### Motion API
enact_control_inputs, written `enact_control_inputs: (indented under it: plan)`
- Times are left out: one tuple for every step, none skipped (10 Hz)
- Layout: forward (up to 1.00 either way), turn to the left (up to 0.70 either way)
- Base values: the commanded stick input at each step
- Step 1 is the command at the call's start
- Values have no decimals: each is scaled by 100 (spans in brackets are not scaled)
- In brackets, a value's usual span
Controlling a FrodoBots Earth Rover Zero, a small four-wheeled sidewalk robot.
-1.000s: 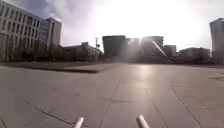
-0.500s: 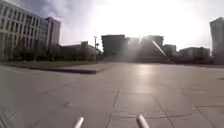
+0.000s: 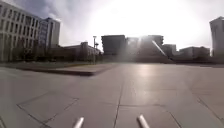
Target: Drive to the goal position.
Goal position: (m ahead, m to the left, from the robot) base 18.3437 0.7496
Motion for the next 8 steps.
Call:
enact_control_inputs:
  plan:
    - [100, -1]
    - [100, -4]
    - [100, -6]
    - [100, -9]
    - [100, -11]
    - [100, -14]
    - [100, -17]
    - [100, -19]
